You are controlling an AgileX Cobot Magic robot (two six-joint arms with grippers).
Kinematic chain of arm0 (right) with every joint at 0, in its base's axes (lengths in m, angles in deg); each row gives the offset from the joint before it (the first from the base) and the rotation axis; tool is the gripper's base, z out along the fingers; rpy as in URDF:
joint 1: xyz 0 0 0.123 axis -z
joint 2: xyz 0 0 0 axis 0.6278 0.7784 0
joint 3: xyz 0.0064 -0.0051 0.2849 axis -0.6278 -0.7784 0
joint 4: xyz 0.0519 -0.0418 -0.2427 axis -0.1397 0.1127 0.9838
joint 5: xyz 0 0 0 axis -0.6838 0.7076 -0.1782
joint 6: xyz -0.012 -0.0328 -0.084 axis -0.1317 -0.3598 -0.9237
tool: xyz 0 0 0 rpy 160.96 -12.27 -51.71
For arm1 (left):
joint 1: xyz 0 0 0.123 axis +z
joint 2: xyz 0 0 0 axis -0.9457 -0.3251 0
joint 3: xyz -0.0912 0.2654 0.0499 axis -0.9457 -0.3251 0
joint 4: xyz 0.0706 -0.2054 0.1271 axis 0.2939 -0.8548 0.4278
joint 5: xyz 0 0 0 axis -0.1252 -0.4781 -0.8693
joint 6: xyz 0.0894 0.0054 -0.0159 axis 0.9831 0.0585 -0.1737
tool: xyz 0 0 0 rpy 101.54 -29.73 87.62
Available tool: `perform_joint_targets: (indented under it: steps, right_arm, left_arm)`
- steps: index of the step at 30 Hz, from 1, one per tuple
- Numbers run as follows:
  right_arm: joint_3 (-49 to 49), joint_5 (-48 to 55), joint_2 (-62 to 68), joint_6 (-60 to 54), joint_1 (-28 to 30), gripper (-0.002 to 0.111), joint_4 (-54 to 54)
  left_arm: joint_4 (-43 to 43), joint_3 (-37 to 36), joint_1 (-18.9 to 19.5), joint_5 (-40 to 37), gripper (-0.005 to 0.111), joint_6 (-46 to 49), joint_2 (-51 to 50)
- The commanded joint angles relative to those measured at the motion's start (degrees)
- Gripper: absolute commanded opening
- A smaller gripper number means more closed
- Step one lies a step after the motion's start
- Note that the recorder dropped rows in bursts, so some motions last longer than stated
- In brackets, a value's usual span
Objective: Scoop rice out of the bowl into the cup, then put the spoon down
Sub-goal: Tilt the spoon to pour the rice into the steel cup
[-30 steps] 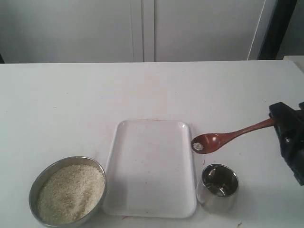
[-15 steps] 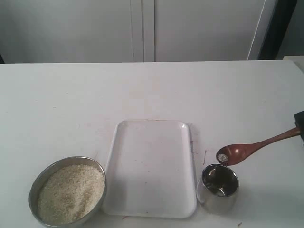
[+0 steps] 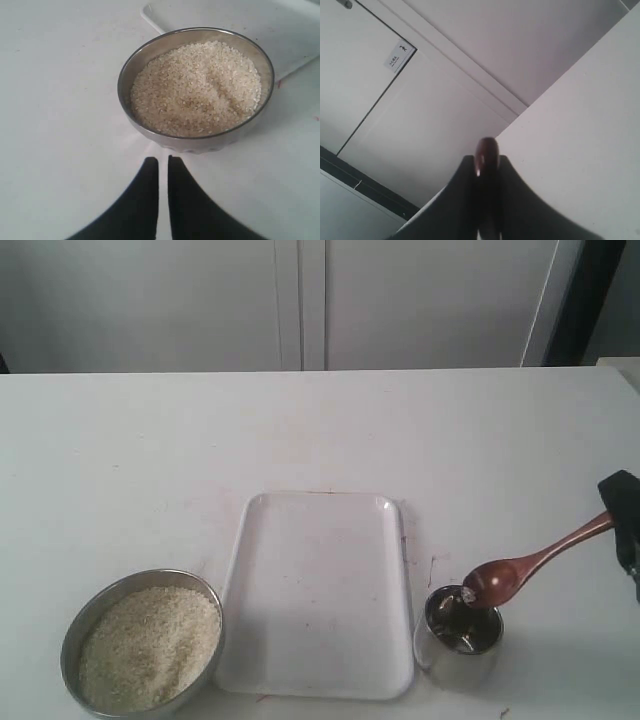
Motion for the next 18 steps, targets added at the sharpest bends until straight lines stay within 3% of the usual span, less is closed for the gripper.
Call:
perform_joint_targets:
  steps: [1, 18]
  right_arm:
    - [-0.47, 0.13, -0.21, -2.06, 0.37, 0.000, 0.98]
    - [-0.26, 0.40, -0.21, -10.07, 0.37, 0.000, 9.05]
  left_arm:
    - [-0.40, -0.29, -0.29, -0.18, 0.014, 0.14, 0.17]
    - [-0.40, -0.29, -0.29, -0.18, 0.014, 0.14, 0.17]
